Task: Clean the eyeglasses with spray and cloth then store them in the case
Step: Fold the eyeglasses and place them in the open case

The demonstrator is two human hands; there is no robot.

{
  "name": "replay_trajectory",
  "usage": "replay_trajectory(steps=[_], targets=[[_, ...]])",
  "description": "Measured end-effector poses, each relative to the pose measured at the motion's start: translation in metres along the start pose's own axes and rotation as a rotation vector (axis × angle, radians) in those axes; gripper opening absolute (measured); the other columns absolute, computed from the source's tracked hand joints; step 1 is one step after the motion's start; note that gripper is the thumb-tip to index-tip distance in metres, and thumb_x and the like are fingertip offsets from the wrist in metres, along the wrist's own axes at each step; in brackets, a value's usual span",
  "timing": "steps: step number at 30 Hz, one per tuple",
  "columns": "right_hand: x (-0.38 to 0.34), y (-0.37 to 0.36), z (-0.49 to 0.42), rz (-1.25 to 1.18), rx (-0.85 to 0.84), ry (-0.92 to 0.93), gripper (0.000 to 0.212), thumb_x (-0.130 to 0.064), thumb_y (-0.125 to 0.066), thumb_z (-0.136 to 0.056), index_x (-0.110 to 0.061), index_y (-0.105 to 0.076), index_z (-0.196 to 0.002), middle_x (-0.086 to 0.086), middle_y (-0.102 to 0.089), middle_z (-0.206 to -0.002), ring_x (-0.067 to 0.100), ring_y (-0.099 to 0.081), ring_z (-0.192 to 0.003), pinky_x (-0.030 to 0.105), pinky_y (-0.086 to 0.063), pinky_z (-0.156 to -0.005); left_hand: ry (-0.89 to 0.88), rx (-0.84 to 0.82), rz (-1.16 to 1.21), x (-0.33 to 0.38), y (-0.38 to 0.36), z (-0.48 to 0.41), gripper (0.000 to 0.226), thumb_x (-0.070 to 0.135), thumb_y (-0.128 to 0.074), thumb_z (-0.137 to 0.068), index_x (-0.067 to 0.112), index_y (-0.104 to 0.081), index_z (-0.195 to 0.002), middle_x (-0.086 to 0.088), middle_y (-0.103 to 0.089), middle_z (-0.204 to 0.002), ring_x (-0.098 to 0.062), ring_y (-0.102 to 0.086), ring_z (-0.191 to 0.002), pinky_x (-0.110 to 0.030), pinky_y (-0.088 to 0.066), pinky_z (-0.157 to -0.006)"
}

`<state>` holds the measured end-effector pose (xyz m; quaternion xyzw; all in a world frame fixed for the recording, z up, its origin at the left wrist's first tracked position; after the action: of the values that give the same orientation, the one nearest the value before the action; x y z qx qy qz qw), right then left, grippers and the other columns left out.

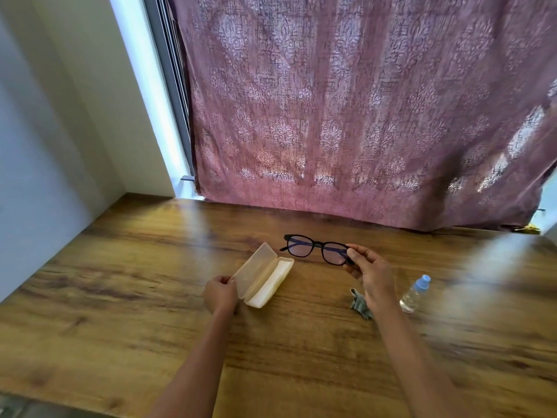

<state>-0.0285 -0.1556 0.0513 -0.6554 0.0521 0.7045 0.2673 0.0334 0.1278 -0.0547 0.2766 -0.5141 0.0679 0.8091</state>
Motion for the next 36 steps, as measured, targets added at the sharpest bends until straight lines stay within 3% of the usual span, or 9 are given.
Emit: replay_trajectory(steps=[4,12,18,27,36], targets=[[0.002,0.003,0.002,0.007,0.028,0.005,0.013,0.001,-0.059,-0.085,-0.009,-0.067,-0.087,0.008,-0.066,-0.078,0.006,-0.064,-0.055,0.015,-0.054,-0.053,-0.084,-0.031,0.023,0.016,0.0,0.004,0.008,0.012,-0.062,-0.084,0.011,-0.068,-0.089,-0.01,-0.068,-0.09,-0.028,-0.064,-0.082,-0.045,-0.058,-0.073],[0.013,0.01,0.01,0.014,0.082,-0.03,0.011,-0.001,-0.06,-0.085,-0.008,-0.067,-0.089,0.008,-0.067,-0.079,0.005,-0.064,-0.054,0.014,-0.052,-0.051,-0.276,-0.29,-0.066,0.04,-0.016,0.008,0.013,0.007,-0.061,-0.084,0.012,-0.071,-0.09,-0.006,-0.07,-0.092,-0.022,-0.063,-0.088,-0.044,-0.056,-0.082],[0.026,0.015,0.023,0.031,0.094,-0.059,0.013,-0.001,-0.058,-0.086,-0.003,-0.065,-0.096,0.01,-0.067,-0.082,0.005,-0.064,-0.055,0.014,-0.051,-0.051,-0.308,-0.45,-0.129,0.043,-0.029,0.015,0.016,0.007,-0.061,-0.085,0.012,-0.071,-0.095,-0.005,-0.067,-0.089,-0.025,-0.062,-0.092,-0.045,-0.054,-0.086],[0.051,0.017,0.039,0.096,0.118,-0.104,0.014,-0.001,-0.058,-0.086,-0.002,-0.065,-0.098,0.008,-0.067,-0.079,0.0,-0.062,-0.05,0.01,-0.044,-0.043,-0.426,-0.569,-0.229,0.045,-0.035,0.02,0.021,0.008,-0.062,-0.085,0.027,-0.068,-0.079,-0.004,-0.07,-0.088,-0.023,-0.064,-0.088,-0.042,-0.057,-0.077],[0.085,0.013,0.04,0.227,0.148,-0.186,0.014,-0.002,-0.058,-0.087,-0.001,-0.065,-0.1,0.014,-0.068,-0.087,0.016,-0.064,-0.068,0.014,-0.052,-0.051,-0.413,-0.604,-0.238,0.047,-0.032,0.022,0.016,0.005,-0.06,-0.086,0.014,-0.07,-0.093,-0.006,-0.068,-0.094,-0.023,-0.063,-0.09,-0.035,-0.057,-0.071]])
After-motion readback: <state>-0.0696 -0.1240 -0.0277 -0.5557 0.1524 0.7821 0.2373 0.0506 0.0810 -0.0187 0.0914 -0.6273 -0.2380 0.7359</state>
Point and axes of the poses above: each hand's wrist, its own z-axis away from the middle knuckle, its own y-axis out of the back of the hand, x = y × z, the point moved 3 cm from there along -z, towards the middle knuckle
